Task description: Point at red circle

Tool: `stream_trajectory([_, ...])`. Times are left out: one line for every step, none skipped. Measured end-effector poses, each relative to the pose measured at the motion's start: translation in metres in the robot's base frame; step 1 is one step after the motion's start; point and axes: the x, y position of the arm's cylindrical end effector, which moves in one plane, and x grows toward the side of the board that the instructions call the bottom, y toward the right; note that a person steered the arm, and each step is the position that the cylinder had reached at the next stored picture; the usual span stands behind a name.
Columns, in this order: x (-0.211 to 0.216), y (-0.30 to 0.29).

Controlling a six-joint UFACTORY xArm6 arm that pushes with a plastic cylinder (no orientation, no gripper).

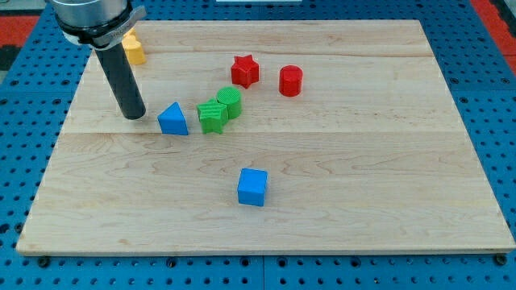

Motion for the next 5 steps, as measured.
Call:
stream_trajectory([0.001, 0.032])
stream_trajectory([0.039, 0.103])
stream_trajectory([0.098, 0.130])
stream_trajectory([0.103, 0.132])
stream_trajectory([0.070, 0.145])
